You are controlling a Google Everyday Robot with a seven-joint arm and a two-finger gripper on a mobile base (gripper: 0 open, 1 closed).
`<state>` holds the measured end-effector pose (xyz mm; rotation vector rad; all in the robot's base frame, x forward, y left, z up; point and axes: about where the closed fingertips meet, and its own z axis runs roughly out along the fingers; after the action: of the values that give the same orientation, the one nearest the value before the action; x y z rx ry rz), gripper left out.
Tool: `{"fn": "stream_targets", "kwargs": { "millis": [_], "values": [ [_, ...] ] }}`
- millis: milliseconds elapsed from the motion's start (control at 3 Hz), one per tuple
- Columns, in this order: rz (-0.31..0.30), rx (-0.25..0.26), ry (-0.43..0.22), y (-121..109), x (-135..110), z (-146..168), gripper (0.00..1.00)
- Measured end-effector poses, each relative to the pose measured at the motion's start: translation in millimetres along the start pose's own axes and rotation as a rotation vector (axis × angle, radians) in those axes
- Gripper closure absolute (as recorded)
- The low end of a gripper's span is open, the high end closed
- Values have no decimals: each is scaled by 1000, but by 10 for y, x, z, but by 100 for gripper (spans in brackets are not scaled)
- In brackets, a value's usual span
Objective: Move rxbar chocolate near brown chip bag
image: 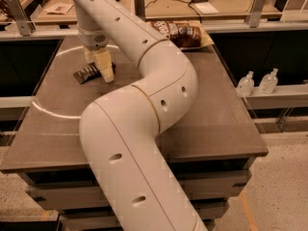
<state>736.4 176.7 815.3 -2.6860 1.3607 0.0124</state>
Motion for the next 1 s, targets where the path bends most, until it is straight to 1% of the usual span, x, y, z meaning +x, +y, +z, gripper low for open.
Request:
{"fn": "stream_targets", "kwargs": {
  "millis": [1000],
  "values": [
    [4, 0, 2, 13, 11, -36, 54]
  ]
}}
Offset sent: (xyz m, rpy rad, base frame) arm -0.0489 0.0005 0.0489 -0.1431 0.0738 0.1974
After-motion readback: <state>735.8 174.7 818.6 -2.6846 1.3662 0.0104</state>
